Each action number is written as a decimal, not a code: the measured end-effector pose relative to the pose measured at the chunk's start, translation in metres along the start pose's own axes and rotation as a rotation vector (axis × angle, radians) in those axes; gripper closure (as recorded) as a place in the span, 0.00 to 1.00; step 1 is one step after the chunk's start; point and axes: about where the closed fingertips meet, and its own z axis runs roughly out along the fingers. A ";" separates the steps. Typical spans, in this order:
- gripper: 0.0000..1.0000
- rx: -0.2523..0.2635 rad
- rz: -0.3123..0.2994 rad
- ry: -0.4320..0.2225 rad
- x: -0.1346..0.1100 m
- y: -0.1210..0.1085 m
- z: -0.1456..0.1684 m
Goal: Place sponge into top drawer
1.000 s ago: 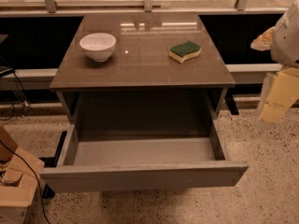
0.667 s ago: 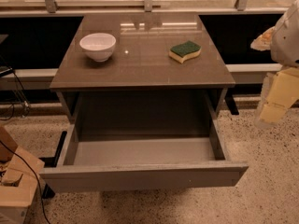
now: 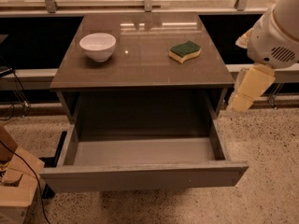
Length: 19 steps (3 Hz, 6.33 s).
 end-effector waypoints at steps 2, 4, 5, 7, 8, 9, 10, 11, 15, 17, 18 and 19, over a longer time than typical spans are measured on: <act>0.00 -0.013 0.014 -0.030 -0.013 -0.028 0.028; 0.00 0.071 0.119 -0.185 -0.037 -0.066 0.051; 0.00 0.028 0.134 -0.332 -0.055 -0.108 0.091; 0.00 0.026 0.223 -0.417 -0.066 -0.144 0.122; 0.00 -0.012 0.237 -0.436 -0.061 -0.147 0.142; 0.00 -0.041 0.250 -0.485 -0.058 -0.159 0.167; 0.00 -0.023 0.307 -0.536 -0.061 -0.178 0.184; 0.00 0.011 0.338 -0.578 -0.073 -0.200 0.194; 0.43 -0.022 0.389 -0.637 -0.088 -0.249 0.236; 0.89 0.040 0.306 -0.711 -0.115 -0.230 0.160; 1.00 -0.024 0.193 -0.790 -0.129 -0.185 0.120; 1.00 -0.094 0.160 -0.793 -0.127 -0.129 0.101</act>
Offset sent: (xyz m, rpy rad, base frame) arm 0.0335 0.0069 -0.0113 0.0299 0.0023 -0.0023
